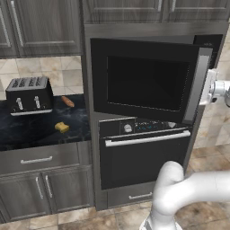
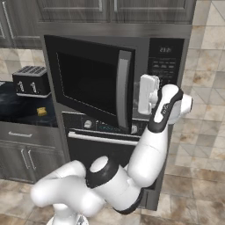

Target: Place the sponge inside the microwave to prepare for sanitizing.

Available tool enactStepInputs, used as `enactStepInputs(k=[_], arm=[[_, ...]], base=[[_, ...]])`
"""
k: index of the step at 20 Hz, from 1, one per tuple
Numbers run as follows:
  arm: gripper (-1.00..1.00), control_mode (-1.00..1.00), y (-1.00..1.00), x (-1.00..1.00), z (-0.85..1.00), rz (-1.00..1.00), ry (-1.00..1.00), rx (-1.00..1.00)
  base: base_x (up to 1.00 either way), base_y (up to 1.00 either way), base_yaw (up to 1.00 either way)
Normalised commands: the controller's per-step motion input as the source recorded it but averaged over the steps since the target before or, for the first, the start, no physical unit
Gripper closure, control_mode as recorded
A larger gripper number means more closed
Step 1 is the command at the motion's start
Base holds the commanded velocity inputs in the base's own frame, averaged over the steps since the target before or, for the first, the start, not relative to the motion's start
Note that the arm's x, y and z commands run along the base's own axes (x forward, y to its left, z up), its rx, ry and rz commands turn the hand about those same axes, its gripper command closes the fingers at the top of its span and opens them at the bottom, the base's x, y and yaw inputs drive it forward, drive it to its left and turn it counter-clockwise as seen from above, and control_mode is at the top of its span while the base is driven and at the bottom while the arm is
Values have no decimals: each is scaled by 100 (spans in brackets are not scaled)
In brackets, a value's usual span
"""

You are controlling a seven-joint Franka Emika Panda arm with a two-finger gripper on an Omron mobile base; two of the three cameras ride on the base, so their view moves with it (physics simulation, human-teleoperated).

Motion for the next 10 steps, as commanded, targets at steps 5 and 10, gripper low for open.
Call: enactStepInputs(k=[5,10], arm=[[-100,-100,15,-22,12,4,-2,0],[-100,-100,6,-35,14,7,-1,0]], base=[[0,0,0],[0,0,0]])
